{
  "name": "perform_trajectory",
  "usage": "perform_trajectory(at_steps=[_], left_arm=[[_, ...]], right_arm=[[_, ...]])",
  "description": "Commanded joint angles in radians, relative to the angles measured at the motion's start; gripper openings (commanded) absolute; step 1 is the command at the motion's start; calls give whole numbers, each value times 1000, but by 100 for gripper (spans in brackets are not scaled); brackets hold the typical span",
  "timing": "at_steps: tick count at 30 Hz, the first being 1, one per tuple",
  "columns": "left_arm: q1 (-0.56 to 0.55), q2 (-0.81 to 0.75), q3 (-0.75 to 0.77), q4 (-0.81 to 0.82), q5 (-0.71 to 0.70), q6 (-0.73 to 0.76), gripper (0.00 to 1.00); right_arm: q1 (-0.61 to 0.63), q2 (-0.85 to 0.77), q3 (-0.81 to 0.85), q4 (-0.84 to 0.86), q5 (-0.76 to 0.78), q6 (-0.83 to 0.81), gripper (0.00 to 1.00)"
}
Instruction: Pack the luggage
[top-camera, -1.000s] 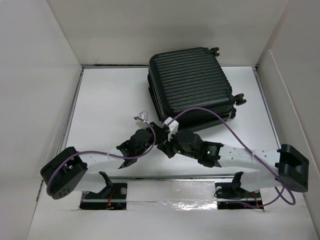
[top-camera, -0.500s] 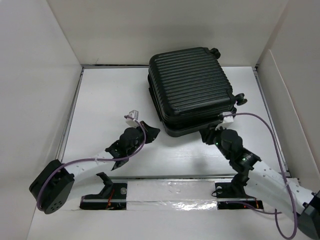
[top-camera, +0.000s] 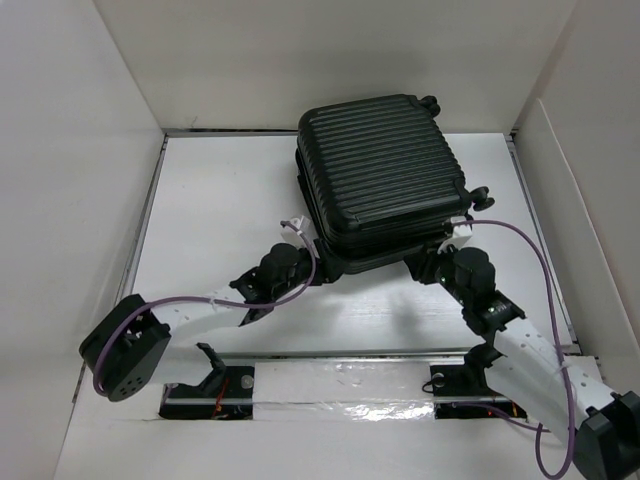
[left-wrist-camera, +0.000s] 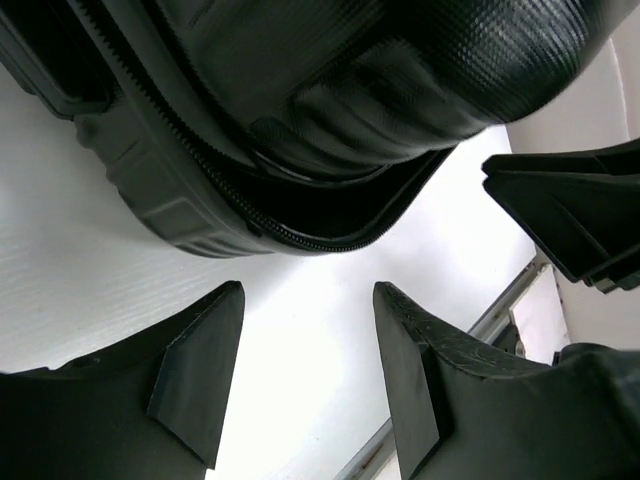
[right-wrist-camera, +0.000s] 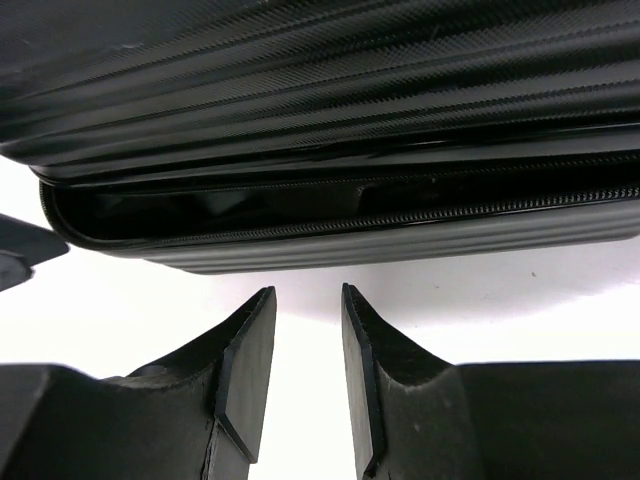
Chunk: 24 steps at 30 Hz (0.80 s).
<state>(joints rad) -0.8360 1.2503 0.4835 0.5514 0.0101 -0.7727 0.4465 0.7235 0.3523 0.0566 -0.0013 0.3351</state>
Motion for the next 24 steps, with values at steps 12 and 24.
perform_trajectory(at_steps=[12,24], left_arm=[[352,-120,-71,93,-93,-42,43],[426,328,224,156,80,-13,49]], right_arm=[[-5,-58,-10,34,-37,-41,39],[-14,-72,-7,28,-63,-45,38]])
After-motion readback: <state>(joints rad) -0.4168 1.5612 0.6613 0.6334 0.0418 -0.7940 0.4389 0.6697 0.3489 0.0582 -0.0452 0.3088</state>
